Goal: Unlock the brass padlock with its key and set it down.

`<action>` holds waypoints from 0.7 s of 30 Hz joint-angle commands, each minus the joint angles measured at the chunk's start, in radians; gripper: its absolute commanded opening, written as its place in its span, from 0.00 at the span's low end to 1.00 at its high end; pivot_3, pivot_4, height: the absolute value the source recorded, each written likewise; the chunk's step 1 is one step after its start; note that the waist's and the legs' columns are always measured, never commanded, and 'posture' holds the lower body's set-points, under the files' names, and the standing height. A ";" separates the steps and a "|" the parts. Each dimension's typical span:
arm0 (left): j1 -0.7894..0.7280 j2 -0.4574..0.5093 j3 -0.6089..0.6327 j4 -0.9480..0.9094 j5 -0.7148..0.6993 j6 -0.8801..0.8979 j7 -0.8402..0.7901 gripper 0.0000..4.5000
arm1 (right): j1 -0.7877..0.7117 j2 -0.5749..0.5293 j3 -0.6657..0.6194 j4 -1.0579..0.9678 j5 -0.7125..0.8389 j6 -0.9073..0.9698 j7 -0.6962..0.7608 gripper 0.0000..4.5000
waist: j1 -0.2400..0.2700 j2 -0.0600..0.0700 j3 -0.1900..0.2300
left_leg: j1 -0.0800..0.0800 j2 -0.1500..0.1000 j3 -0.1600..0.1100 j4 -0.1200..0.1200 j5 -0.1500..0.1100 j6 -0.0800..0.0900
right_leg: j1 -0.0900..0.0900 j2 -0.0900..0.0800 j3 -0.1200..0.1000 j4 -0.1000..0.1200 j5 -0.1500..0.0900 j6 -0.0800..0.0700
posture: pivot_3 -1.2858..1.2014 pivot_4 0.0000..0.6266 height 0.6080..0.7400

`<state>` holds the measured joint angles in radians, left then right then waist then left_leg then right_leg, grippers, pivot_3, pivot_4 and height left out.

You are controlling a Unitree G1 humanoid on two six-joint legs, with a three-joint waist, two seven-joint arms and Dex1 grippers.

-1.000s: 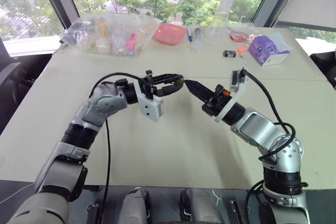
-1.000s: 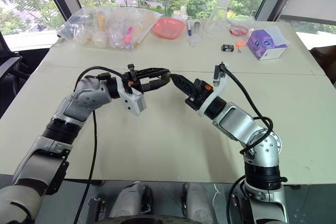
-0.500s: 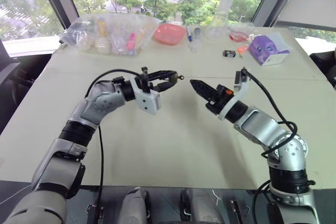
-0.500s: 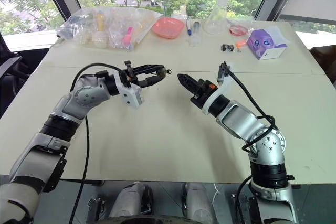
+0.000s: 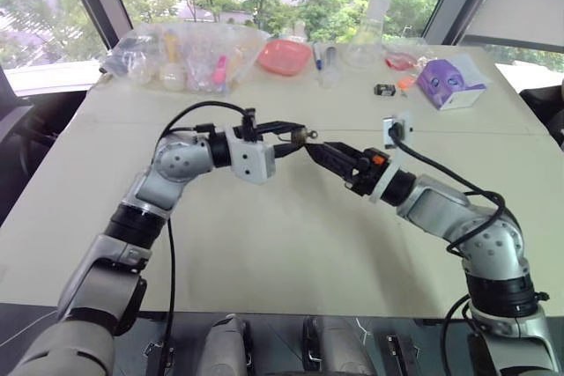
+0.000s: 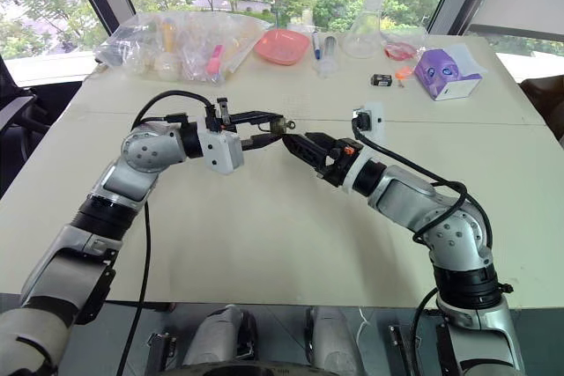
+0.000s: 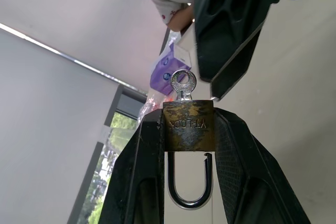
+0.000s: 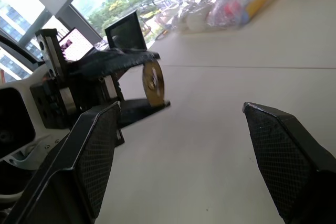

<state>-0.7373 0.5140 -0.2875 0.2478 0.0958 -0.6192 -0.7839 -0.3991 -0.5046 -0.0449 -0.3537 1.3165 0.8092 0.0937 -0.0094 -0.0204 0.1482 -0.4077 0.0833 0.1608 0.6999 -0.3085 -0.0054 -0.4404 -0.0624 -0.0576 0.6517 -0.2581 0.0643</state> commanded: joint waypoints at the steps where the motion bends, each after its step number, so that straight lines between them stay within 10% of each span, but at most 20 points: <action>1: 0.009 -0.006 0.008 -0.053 -0.018 -0.012 -0.004 0.16 | -0.032 0.028 -0.006 -0.017 -0.009 0.011 0.023 0.86 | 0.000 0.000 0.000 | 0.000 0.000 0.000 0.000 0.000 0.000 | 0.000 0.000 0.000 0.000 0.000 0.000 | 0.52 0.24 1.00; 7: 0.012 -0.019 0.011 -0.064 -0.008 -0.019 0.003 0.16 | -0.060 0.076 -0.001 0.016 -0.026 0.046 0.017 0.86 | 0.000 0.000 0.000 | 0.000 0.000 0.000 0.000 0.000 0.000 | 0.000 0.000 0.000 0.000 0.000 0.000 | 0.52 0.24 1.00; 16: 0.007 -0.029 0.018 -0.064 0.003 -0.022 0.018 0.16 | -0.086 0.105 -0.019 0.048 -0.026 0.100 -0.006 0.02 | 0.000 0.000 0.000 | 0.000 0.000 0.000 0.000 0.000 0.000 | 0.000 0.000 0.000 0.000 0.000 0.000 | 0.52 0.24 1.00; 21: 0.005 -0.029 0.017 -0.063 0.006 -0.025 0.017 0.16 | -0.095 0.119 -0.029 0.054 -0.032 0.115 -0.010 0.02 | -0.001 0.000 0.000 | 0.000 0.000 0.000 0.000 0.000 0.000 | 0.000 0.000 0.000 0.000 0.000 0.000 | 0.52 0.24 1.00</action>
<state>-0.7129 0.4944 -0.2862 0.2236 0.1066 -0.6212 -0.7839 -0.4729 -0.3985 -0.0716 -0.2961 1.2860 0.9189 0.0910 -0.0100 -0.0201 0.1484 -0.4078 0.0832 0.1609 0.6999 -0.3083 -0.0057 -0.4404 -0.0625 -0.0577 0.6517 -0.2581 0.0643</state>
